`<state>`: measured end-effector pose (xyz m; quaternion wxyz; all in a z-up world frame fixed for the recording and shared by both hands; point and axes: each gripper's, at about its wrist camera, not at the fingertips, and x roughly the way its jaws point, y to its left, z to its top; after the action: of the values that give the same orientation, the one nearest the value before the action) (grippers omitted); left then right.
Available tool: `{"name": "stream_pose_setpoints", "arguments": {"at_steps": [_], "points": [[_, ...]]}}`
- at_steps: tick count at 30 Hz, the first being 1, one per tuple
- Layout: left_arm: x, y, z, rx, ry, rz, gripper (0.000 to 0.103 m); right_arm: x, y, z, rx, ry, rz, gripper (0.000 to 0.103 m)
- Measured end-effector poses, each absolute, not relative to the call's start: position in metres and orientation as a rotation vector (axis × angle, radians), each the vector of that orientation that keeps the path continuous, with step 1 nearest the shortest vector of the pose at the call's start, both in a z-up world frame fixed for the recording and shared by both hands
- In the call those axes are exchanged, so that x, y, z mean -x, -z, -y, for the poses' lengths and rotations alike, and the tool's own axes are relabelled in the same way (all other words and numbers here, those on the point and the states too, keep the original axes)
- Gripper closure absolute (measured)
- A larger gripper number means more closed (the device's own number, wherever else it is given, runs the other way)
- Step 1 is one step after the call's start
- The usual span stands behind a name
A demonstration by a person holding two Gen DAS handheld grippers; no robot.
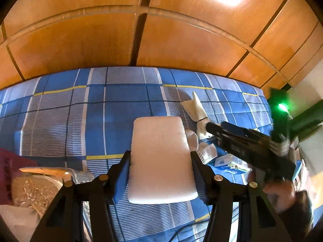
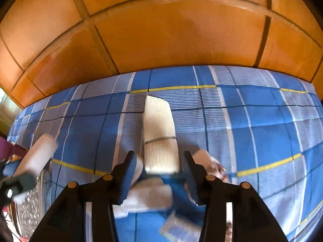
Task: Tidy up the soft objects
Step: 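Lift the white sponge with the left tool while the right tool grasps the beige bandage roll, then carry the white sponge with the left tool into the gold tray and release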
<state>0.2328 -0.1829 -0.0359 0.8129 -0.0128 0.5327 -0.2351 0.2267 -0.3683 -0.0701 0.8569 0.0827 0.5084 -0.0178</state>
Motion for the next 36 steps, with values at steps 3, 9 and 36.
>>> {"name": "stream_pose_setpoints", "arguments": {"at_steps": [3, 9, 36], "points": [[-0.237, 0.036, 0.185, 0.023, 0.511, -1.142, 0.046, -0.246, 0.086, 0.365, -0.156, 0.064, -1.110, 0.053], [-0.258, 0.026, 0.180, 0.057, 0.504, -1.139, 0.046, -0.252, 0.099, 0.351, -0.083, 0.082, -1.118, 0.064], [-0.188, -0.018, -0.220, 0.386, -0.053, -0.902, 0.046, -0.250, 0.104, 0.299, 0.092, 0.163, -1.182, 0.063]]}}
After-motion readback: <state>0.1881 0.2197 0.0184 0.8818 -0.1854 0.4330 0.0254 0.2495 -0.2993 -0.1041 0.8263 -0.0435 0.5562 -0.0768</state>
